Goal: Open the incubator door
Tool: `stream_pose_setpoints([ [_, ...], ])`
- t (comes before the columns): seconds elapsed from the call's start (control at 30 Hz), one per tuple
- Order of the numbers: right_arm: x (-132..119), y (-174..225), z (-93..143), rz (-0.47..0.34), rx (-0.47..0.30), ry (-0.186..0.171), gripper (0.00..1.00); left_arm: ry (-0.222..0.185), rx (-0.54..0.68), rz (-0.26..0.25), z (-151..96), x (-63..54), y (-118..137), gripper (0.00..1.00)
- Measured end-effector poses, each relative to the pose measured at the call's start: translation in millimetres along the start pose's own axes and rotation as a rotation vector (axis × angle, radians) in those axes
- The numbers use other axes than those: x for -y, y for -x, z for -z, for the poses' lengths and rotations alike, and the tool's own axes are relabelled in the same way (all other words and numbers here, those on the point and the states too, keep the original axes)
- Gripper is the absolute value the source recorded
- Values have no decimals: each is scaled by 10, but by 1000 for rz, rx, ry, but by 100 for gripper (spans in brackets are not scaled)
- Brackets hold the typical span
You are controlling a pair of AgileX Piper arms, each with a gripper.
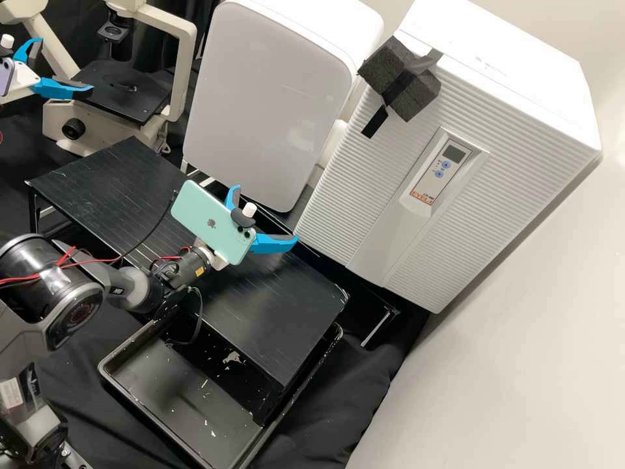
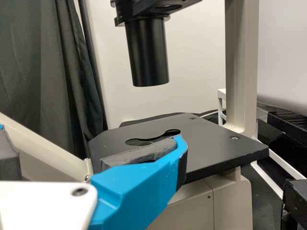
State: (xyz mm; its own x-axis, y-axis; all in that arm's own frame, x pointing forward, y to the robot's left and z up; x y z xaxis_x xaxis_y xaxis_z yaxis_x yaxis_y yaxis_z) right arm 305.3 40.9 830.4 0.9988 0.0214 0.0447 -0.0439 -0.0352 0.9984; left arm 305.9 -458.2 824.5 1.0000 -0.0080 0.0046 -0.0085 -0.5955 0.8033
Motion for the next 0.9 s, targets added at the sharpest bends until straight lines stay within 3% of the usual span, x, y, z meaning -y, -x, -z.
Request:
stream_pose_setpoints([
  [0.5, -77, 93, -57, -29, 16, 14, 100, 0, 0, 0, 0, 0, 0, 100],
  [0.73, -536, 297, 51, -235, -63, 9, 100, 0, 0, 0, 0, 0, 0, 100],
  [0.9, -747, 301, 237, -313, -135, 9, 100, 0, 0, 0, 0, 0, 0, 100],
])
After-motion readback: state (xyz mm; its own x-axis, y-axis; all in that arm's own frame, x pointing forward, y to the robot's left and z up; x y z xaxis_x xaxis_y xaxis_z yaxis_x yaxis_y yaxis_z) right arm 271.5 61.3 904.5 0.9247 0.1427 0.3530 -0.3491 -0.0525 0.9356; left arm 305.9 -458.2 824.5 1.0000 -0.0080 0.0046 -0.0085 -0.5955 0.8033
